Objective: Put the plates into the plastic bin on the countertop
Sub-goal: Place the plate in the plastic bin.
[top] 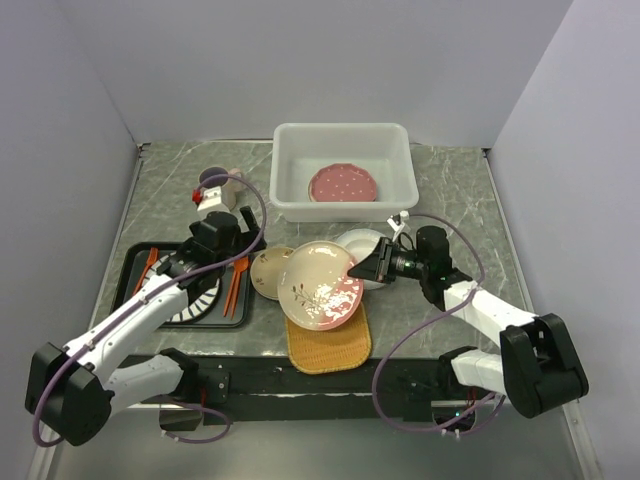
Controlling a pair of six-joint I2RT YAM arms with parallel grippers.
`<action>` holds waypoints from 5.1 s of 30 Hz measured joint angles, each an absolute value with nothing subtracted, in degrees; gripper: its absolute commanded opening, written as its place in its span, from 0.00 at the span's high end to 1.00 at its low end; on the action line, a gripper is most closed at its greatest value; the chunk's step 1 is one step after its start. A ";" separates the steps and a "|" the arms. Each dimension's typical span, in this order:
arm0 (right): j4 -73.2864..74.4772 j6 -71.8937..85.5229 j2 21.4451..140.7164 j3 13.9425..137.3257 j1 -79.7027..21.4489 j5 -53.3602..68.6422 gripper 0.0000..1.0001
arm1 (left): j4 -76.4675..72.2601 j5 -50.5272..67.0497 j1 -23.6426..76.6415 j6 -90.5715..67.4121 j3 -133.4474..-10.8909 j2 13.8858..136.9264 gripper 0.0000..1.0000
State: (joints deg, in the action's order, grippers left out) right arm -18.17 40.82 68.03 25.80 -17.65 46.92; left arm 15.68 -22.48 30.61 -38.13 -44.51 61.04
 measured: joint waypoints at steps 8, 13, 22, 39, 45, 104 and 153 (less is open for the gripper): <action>-18.87 41.80 69.91 30.52 -17.50 48.31 1.00 | 17.04 -19.70 28.53 -38.65 -43.03 58.89 0.01; -18.76 42.37 70.70 35.57 -17.06 49.30 1.00 | 17.45 -19.27 27.68 -38.92 -42.41 57.54 0.01; -17.69 42.96 72.95 44.16 -13.82 50.41 1.00 | 18.35 -18.28 27.20 -40.12 -41.65 53.58 0.01; -14.11 45.58 88.44 64.97 -10.92 51.05 1.00 | 16.95 -11.97 27.09 -39.81 -41.41 54.19 0.01; -12.84 45.80 94.39 72.73 -10.09 50.83 1.00 | 15.62 -10.50 27.07 -39.90 -39.22 53.69 0.01; 1.13 49.60 128.16 104.36 -2.61 39.27 1.00 | 11.42 -2.72 27.07 -40.12 -36.73 54.28 0.01; 11.62 34.13 128.42 101.82 -3.88 27.11 0.60 | 11.44 -0.75 27.07 -40.10 -35.97 53.04 0.01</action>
